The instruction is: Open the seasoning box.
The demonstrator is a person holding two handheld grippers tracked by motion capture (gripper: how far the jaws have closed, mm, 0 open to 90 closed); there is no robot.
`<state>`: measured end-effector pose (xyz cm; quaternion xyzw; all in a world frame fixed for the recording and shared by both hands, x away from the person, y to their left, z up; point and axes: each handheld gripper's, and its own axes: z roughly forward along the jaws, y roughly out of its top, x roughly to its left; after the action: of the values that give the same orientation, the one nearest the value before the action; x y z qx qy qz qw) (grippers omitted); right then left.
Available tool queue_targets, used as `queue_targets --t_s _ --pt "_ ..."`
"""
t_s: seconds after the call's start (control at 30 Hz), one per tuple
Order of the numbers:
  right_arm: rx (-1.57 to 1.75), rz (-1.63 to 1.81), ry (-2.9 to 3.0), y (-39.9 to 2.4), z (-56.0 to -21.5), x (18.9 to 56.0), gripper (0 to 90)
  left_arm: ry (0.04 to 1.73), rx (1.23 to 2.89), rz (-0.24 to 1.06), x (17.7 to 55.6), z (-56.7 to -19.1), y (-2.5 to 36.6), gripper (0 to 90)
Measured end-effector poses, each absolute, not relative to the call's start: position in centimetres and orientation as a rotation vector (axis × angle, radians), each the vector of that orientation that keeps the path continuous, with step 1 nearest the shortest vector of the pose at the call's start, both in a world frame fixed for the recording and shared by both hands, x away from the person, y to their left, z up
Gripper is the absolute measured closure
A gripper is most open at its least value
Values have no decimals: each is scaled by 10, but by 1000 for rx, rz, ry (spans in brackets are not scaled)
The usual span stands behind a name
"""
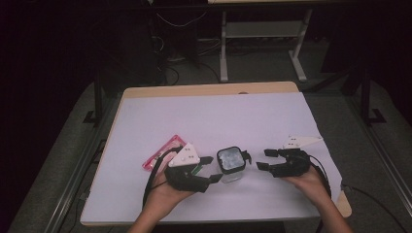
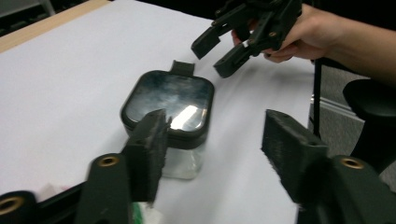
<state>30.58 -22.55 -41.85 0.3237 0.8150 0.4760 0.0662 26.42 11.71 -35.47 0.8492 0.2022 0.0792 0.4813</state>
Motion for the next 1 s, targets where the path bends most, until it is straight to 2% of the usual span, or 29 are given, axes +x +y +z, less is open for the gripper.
queue_targets --t_s 0.17,0.37,0.63,1.0 --pt "985 1439 2456 -227 -419 305 352 422 2134 170 289 -351 114 222" --pt "992 1434 2457 -227 -419 304 347 332 2206 134 306 -349 108 147" --pt "1007 1448 2423 -231 -416 300 345 299 2323 98 325 -352 98 127" --pt "1015 1440 2420 -235 -417 297 342 268 2387 97 327 -367 83 111"
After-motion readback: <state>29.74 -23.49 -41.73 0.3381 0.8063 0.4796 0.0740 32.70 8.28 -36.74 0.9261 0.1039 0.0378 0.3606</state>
